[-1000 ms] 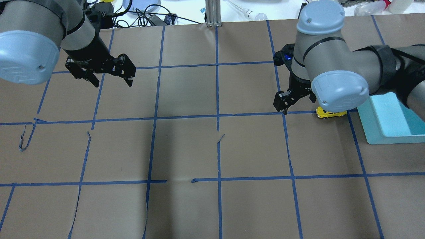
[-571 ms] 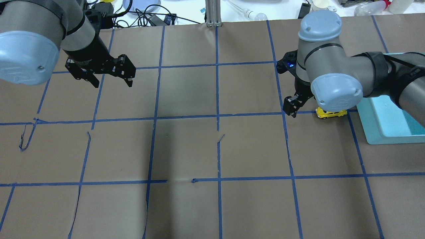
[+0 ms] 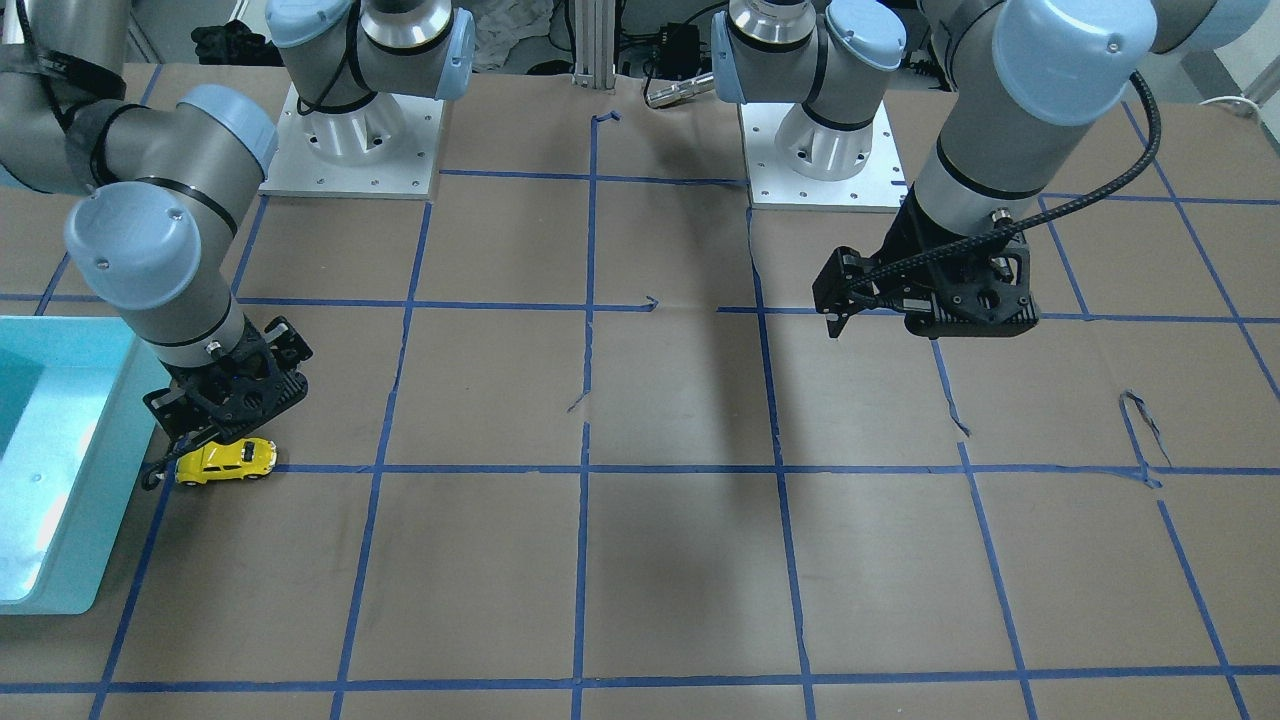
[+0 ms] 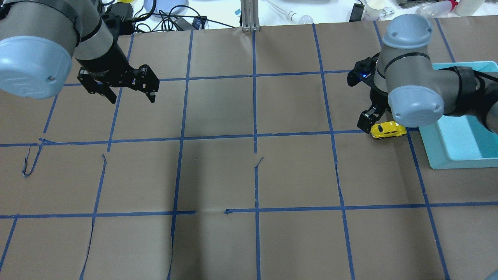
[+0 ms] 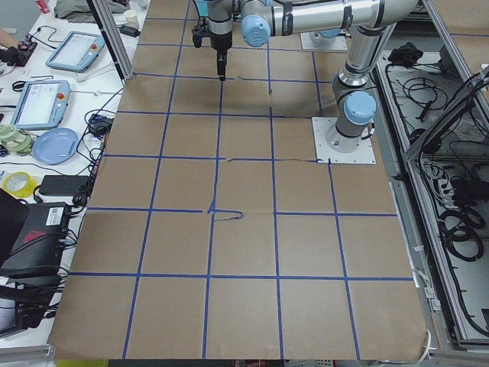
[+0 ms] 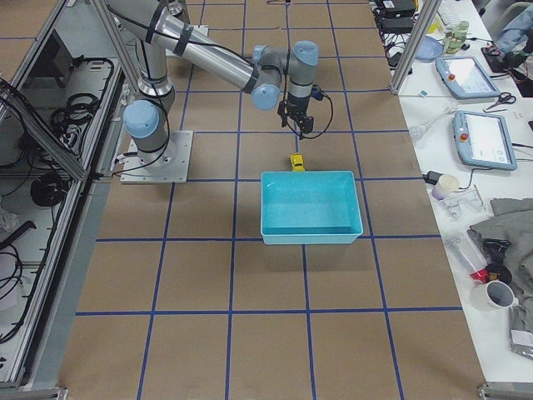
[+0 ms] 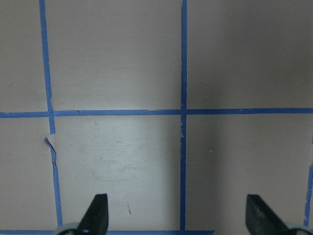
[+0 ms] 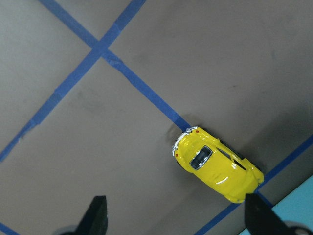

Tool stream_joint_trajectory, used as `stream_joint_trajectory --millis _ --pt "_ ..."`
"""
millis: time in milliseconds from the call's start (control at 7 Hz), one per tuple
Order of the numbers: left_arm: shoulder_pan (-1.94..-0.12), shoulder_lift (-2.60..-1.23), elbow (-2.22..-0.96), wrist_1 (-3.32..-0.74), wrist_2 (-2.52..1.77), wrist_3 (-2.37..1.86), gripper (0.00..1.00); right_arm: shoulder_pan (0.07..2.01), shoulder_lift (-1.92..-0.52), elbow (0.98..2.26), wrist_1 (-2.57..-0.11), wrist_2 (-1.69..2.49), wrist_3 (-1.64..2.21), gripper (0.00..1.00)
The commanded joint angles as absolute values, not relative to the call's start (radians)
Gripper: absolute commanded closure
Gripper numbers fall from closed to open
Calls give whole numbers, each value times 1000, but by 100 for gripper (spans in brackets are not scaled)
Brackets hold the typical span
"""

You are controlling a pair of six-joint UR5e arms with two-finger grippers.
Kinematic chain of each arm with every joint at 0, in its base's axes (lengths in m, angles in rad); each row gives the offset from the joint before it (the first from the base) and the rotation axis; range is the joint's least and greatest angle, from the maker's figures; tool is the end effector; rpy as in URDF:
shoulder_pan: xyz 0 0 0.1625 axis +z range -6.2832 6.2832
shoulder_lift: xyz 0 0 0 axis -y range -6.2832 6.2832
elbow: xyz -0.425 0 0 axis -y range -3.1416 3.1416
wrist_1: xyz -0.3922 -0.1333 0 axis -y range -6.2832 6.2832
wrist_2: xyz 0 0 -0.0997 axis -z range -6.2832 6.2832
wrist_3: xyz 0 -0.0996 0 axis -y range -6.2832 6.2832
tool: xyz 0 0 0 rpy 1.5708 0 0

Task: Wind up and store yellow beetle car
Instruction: 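Lower the right gripper and grasp the yellow car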

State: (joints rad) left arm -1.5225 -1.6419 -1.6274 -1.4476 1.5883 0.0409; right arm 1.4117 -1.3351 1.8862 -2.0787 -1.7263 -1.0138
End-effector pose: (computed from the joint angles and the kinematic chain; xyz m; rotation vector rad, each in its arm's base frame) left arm -0.1064 -0.5242 0.4364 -0.0115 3.1243 0.0083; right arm 0.0326 -0.5407 0.2678 1.2606 -2.7557 -0.1852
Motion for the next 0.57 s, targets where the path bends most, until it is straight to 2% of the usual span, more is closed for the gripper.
stream_joint_trajectory --millis 0,143,429 --pt "-1516 -1638 -1605 -1482 1580 23 0 1358 -1275 1876 -2159 -1719 -1486 0" --pt "-1519 -1638 -1608 -1524 1586 25 0 1358 -1269 1885 -2251 -1745 -1643 0" --pt "-1522 -1626 -1603 -1523 1578 26 0 1358 -1230 1888 -2258 -1746 -1885 0"
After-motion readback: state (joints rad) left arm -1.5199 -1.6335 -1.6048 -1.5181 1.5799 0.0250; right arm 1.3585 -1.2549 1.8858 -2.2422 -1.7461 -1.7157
